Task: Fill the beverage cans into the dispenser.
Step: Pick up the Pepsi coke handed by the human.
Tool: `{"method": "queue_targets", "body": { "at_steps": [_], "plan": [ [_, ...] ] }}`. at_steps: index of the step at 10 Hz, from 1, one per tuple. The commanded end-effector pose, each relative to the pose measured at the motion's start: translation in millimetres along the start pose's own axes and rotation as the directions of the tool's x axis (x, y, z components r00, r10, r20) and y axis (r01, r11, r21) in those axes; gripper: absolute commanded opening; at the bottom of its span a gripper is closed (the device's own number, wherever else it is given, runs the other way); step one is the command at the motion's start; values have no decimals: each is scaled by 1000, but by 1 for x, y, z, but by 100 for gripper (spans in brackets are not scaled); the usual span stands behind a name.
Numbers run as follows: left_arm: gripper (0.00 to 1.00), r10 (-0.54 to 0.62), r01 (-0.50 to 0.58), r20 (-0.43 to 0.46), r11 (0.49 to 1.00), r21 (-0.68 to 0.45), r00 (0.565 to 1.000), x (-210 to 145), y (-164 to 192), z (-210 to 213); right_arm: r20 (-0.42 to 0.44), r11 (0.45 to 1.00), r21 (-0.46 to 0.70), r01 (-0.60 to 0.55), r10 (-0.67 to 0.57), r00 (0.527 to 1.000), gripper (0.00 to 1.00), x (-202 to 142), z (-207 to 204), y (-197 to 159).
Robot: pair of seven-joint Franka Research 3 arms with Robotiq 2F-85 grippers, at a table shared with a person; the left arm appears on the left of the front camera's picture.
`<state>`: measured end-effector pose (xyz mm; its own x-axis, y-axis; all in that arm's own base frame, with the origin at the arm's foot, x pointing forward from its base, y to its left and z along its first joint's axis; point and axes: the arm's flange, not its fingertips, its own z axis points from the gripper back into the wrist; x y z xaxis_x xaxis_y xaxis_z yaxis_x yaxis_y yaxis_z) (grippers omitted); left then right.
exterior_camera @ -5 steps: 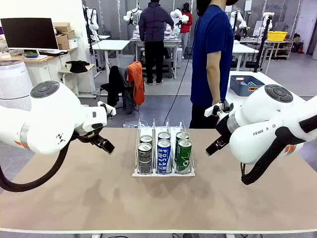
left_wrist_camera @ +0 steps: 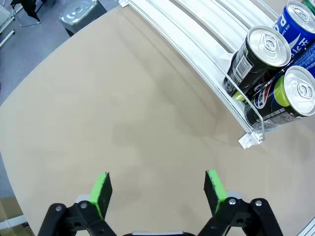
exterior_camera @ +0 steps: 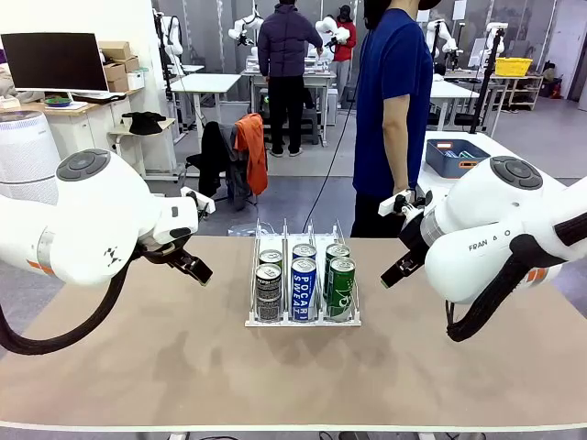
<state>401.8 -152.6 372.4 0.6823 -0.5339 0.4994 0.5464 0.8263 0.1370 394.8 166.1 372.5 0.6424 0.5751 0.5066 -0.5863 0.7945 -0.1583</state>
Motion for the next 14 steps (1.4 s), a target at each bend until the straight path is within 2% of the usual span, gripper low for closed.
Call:
{"method": "queue_targets", "body": {
  "at_steps": [1, 9, 10, 11, 13, 14],
  "plan": [
    [100, 2, -2, 0, 1000, 0, 1000, 0, 1, 0, 0, 1000, 0, 1, -1, 1000, 100, 0, 0, 0],
    [100, -2, 2, 0, 1000, 0, 1000, 0, -1, 0, 0, 1000, 0, 1, -1, 1000, 100, 0, 0, 0],
    [100, -43, 42, -2, 995, -85, 999, 1, -5, 10, 0, 1000, 0, 0, 0, 1000, 100, 0, 0, 0],
    [100, -87, 89, 17, 982, -169, 996, 1, 3, 14, -31, 996, 83, -26, 29, 999, 100, 3, 9, 0],
    [100, -110, 98, -16, 936, -339, 994, -1, 17, 26, -88, 953, 295, -65, 95, 992, 100, 2, 28, -6],
    [100, -137, 131, 14, 905, -406, 990, -5, 21, 35, -87, 938, 336, -79, 114, 990, 100, 1, 36, -7]
  ]
}}
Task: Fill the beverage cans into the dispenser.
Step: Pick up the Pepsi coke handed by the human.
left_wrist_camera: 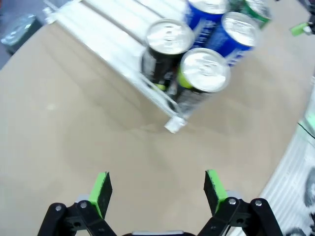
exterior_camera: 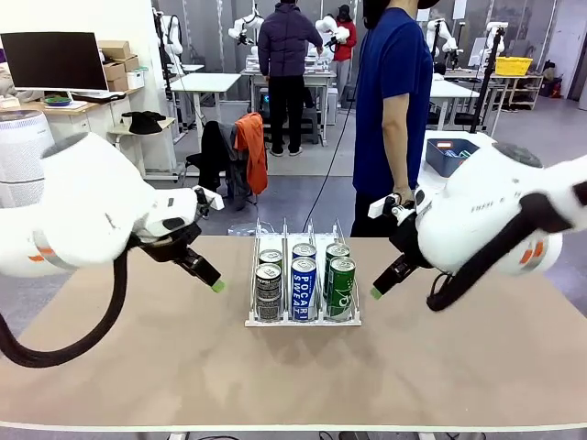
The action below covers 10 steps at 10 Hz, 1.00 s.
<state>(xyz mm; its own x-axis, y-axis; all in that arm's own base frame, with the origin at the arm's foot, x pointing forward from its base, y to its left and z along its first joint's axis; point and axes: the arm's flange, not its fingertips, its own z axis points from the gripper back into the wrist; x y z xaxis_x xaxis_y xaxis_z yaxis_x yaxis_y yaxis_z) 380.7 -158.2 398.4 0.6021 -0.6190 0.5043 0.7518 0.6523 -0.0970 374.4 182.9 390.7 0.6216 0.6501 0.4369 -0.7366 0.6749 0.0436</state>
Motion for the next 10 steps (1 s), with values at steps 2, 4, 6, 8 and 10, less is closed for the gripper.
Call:
{"method": "queue_targets", "body": {
  "at_steps": [2, 4, 6, 8, 10],
  "plan": [
    [100, -128, 133, 46, 981, -138, 991, -11, 29, 38, -15, 988, 144, -62, 64, 998, 100, -7, 48, -26],
    [100, -222, 236, 109, 962, -135, 969, -10, 30, 69, 7, 978, 172, -116, 117, 993, 100, -1, 80, -28],
    [100, -261, 273, 135, 958, -84, 956, -13, 49, 96, 100, 973, 153, -174, 160, 982, 100, 2, 119, -45],
    [100, -260, 260, 114, 965, 16, 959, -12, 59, 111, 160, 978, 128, -165, 144, 977, 100, 4, 138, -64],
    [100, -248, 252, 121, 968, -20, 961, -11, 59, 115, 121, 983, 102, -155, 143, 982, 100, 7, 142, -55]
  ]
}}
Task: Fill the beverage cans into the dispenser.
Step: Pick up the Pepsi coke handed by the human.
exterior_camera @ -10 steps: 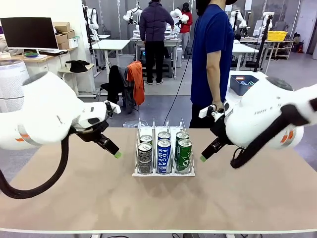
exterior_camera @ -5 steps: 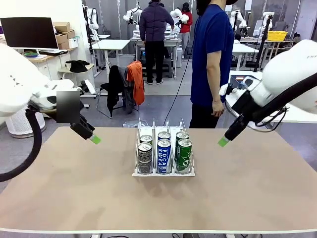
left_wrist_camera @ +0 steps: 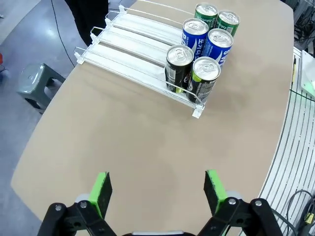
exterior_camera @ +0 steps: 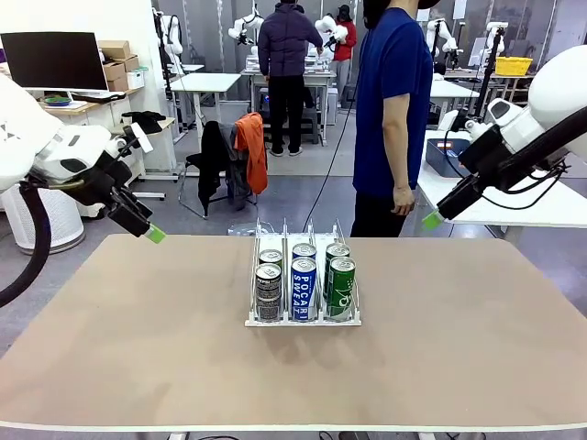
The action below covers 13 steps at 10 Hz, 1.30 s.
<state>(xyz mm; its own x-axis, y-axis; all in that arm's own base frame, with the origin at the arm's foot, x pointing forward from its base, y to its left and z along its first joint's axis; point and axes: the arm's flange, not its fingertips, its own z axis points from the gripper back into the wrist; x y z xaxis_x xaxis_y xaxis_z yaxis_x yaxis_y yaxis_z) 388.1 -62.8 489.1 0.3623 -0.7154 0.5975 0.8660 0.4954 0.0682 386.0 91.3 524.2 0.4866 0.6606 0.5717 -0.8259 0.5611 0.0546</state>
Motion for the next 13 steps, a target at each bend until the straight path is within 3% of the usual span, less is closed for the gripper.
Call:
{"method": "queue_targets", "body": {
  "at_steps": [1, 3, 4, 5, 8, 9, 10, 13],
  "plan": [
    [100, 5, -4, 19, 998, -62, 1000, -2, -1, -2, -35, 999, 33, -26, 27, 999, 100, 1, -7, 8],
    [100, 1, -1, -2, 1000, -13, 1000, 0, -1, -1, -11, 1000, 8, -8, 8, 1000, 100, 1, -3, 4],
    [100, -73, 74, 57, 997, -13, 996, 6, 4, 13, 34, 991, 66, -113, 111, 993, 100, 10, 18, 9],
    [100, -114, 113, 104, 994, 14, 988, 14, 9, 31, 68, 979, 28, -203, 201, 977, 100, 22, 34, 12],
    [100, -172, 169, 147, 985, 34, 974, 38, 28, 93, 125, 968, -33, -247, 249, 960, 100, 61, 86, 21],
    [100, -149, 144, 164, 989, 41, 975, 46, 30, 109, 147, 973, -46, -227, 231, 962, 100, 74, 106, 26],
    [100, -59, 43, 186, 995, 89, 981, 54, 31, 124, 154, 972, -88, -218, 230, 961, 100, 87, 125, 29],
    [100, -18, -41, 190, 954, 298, 982, 70, 22, 149, 184, 985, -117, -128, 148, 972, 100, 107, 166, 25]
  ]
}}
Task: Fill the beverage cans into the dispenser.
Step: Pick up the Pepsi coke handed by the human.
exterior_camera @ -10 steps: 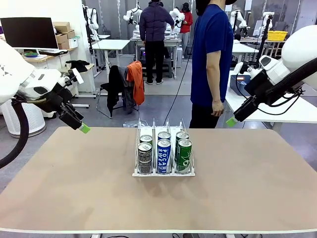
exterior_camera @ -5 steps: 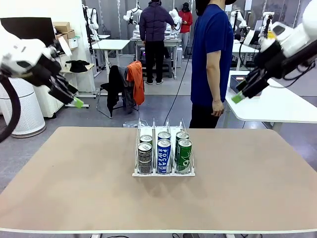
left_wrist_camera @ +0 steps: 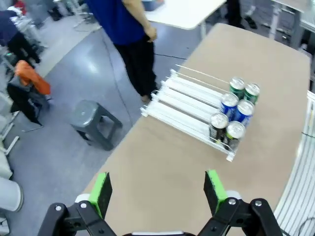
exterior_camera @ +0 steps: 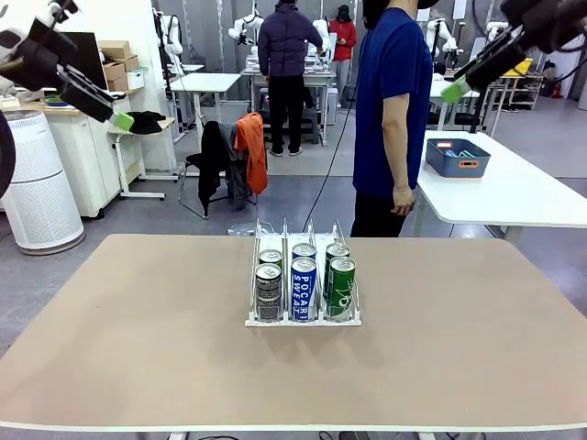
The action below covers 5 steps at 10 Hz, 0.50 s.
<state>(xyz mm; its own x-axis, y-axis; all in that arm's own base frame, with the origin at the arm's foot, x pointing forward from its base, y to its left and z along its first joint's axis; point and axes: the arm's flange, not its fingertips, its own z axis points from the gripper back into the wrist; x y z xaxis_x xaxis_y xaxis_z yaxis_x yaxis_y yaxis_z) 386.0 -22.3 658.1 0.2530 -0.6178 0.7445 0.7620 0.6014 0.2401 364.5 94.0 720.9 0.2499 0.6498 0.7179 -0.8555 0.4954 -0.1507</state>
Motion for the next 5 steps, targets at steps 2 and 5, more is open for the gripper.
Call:
{"method": "queue_targets", "body": {
  "at_steps": [2, 5],
  "plan": [
    [100, 4, -5, 11, 998, 59, 1000, -9, -3, -5, -14, 995, -5, 102, -102, 995, 100, 0, 6, -15],
    [100, 11, -11, 11, 999, 47, 1000, 4, 1, 4, -1, 998, -20, 57, -57, 998, 100, 1, 9, -10]
  ]
}}
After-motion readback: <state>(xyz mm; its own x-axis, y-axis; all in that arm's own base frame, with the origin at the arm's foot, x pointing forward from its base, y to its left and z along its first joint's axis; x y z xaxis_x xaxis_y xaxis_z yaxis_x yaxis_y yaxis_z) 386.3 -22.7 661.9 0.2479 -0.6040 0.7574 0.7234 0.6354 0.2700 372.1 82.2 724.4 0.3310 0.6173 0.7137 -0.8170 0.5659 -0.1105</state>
